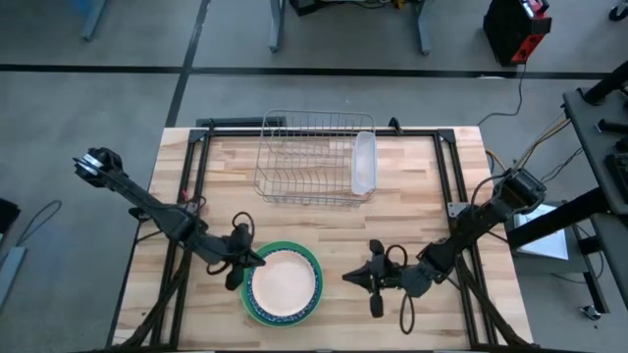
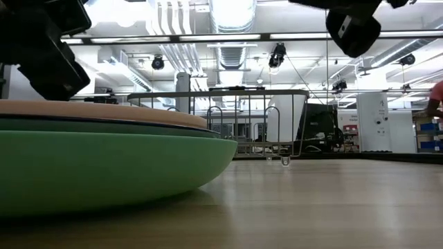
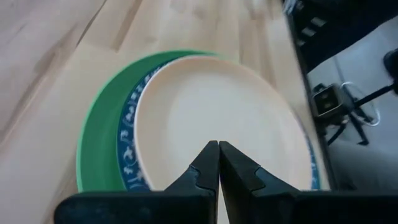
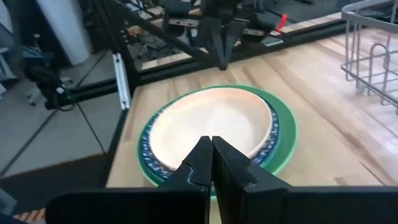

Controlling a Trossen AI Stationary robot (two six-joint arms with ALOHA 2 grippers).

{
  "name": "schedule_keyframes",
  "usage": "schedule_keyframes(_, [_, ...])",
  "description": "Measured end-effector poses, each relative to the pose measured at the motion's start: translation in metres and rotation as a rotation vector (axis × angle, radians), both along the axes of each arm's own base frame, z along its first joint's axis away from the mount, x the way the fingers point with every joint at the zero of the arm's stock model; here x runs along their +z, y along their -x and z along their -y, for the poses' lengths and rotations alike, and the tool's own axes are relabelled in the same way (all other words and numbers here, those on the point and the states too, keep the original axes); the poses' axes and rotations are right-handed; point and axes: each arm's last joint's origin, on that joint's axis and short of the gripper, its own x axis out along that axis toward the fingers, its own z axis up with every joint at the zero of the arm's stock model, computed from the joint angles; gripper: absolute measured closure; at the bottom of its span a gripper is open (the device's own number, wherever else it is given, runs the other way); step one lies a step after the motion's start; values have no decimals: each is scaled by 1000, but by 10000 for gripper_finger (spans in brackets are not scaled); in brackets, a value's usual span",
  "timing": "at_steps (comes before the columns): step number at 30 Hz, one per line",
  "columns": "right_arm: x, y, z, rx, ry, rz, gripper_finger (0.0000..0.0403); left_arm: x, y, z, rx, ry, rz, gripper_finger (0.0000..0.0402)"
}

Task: Sort dishes
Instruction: Move the light pink plate to the center of the table

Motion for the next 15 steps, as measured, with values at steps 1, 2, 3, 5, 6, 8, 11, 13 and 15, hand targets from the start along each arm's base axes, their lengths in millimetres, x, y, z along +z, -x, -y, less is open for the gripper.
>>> schedule_keyframes(1, [0,0,1,-4,3,-4,403,-1,-1,1,0,-5,-8,401])
schedule_keyframes(2, [0,-1,2,-7,3,-4,403,-2,-2,1,3,-6,-15,401])
schedule_keyframes(3, [1,-1,3,-9,2,0,403,-2,-3,2,7,-3,-19,401])
schedule_keyframes(5, [4,-1,4,-9,10,6,403,-3,-4,2,11,-6,-32,401])
schedule_keyframes(6, [4,-1,5,-8,14,8,403,-4,-4,3,15,-15,-42,401])
schedule_keyframes(8, [5,0,5,-5,26,6,403,-6,-4,2,27,-36,-65,401])
schedule_keyframes(11, [7,0,5,3,54,8,403,-8,-5,2,32,-59,-82,397])
schedule_keyframes(13, [9,1,6,8,74,3,403,-5,-8,4,19,-58,-73,385])
schedule_keyframes(15, [13,3,10,5,87,-5,403,-1,-11,6,8,-74,-72,369])
